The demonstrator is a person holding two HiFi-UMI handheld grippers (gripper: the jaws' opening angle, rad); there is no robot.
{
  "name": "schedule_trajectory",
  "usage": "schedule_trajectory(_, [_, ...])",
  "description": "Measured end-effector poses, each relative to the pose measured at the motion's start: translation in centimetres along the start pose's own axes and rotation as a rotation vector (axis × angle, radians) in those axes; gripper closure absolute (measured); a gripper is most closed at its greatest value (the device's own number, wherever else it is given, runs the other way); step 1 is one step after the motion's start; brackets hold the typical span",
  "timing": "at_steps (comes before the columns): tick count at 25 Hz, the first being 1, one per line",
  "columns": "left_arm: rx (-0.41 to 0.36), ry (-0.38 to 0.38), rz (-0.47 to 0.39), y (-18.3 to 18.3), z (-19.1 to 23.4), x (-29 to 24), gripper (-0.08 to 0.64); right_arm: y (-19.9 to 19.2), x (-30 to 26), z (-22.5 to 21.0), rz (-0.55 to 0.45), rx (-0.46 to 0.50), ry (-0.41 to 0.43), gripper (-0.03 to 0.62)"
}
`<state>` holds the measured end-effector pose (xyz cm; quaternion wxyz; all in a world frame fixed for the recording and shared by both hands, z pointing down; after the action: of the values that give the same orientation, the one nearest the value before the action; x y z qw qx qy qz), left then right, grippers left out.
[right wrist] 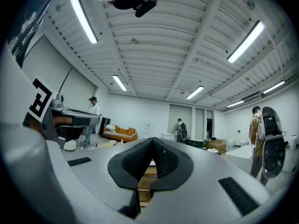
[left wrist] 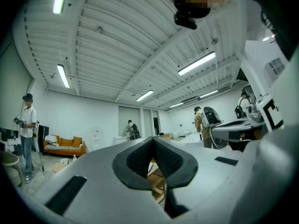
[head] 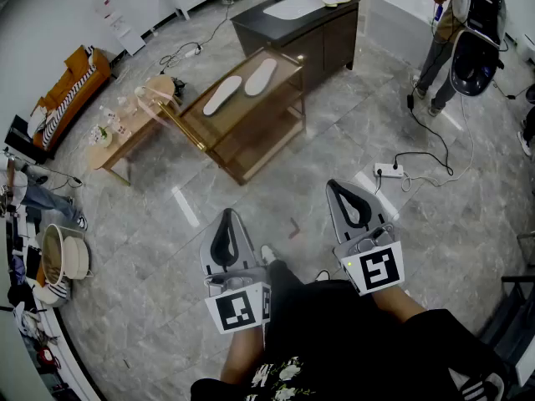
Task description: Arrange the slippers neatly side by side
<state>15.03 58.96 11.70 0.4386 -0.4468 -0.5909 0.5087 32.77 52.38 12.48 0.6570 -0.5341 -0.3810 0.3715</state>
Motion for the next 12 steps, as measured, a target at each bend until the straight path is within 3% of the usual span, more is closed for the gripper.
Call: schedule_trajectory(12, [-0.009, 0.008, 0.016, -0.21, 0.11, 0.48, 0.558, -0.72, 0.53, 0.2, 0.004, -0.046, 0.018, 0.595])
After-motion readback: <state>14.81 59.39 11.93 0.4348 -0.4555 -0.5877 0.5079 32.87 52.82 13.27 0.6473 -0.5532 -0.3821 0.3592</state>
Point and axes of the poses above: the fingertips, and each gripper's own axes: x backward along the fingers, z to its left, y out of its top, the point moved 2 cm from there along x, backward along the fingers, and after that the axes turned 15 degrees about -y, right-handed, at the moved point
